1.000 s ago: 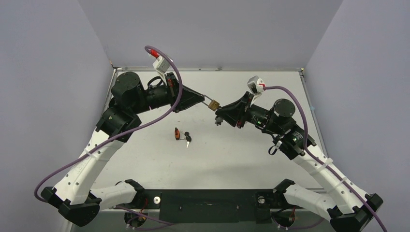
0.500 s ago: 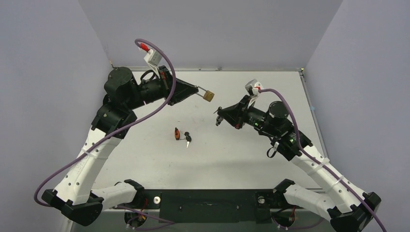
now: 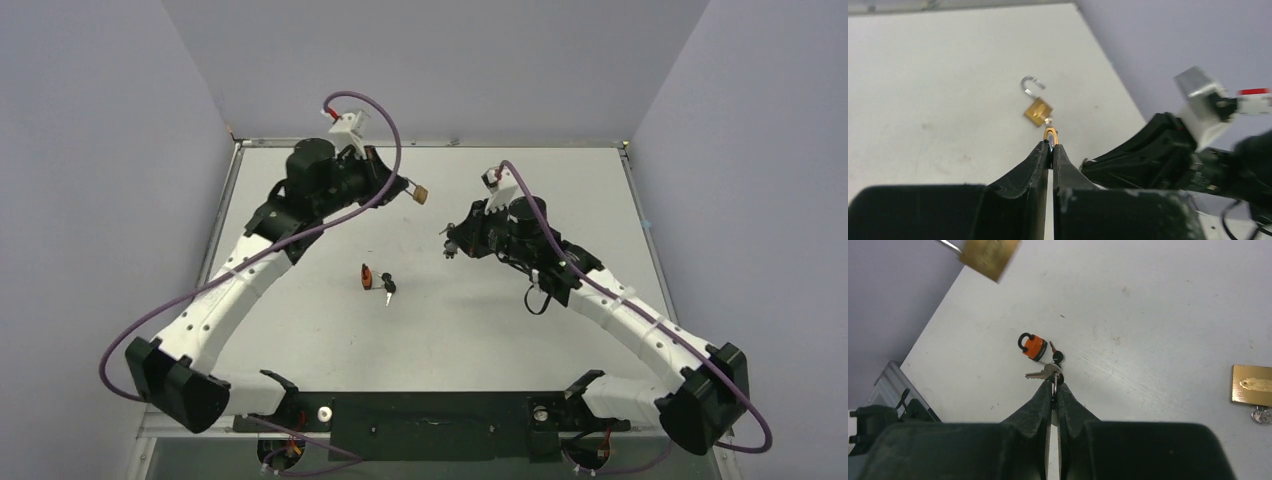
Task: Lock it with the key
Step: Place the key at the center of the board.
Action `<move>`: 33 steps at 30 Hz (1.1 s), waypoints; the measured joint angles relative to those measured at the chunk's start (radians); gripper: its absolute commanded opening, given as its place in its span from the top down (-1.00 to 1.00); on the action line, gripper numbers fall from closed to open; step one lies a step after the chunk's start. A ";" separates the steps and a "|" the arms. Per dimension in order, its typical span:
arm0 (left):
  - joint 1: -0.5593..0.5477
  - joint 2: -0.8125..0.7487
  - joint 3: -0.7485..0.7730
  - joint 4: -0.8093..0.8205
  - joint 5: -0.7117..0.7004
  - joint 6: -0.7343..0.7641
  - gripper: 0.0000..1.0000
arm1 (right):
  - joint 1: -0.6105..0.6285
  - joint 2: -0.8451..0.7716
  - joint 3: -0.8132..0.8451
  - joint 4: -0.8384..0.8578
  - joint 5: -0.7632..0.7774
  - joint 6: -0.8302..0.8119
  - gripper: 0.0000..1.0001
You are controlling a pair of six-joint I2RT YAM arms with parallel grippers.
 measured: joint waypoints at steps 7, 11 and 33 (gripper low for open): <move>-0.068 0.268 -0.064 -0.063 -0.304 0.042 1.00 | -0.012 0.287 0.148 -0.069 0.111 0.073 1.00; -0.096 0.372 -0.078 -0.076 -0.409 0.052 1.00 | -0.013 0.409 0.181 -0.095 0.159 0.111 1.00; -0.117 0.584 -0.095 -0.050 -0.529 0.039 0.87 | -0.058 0.602 0.101 0.134 0.099 0.365 1.00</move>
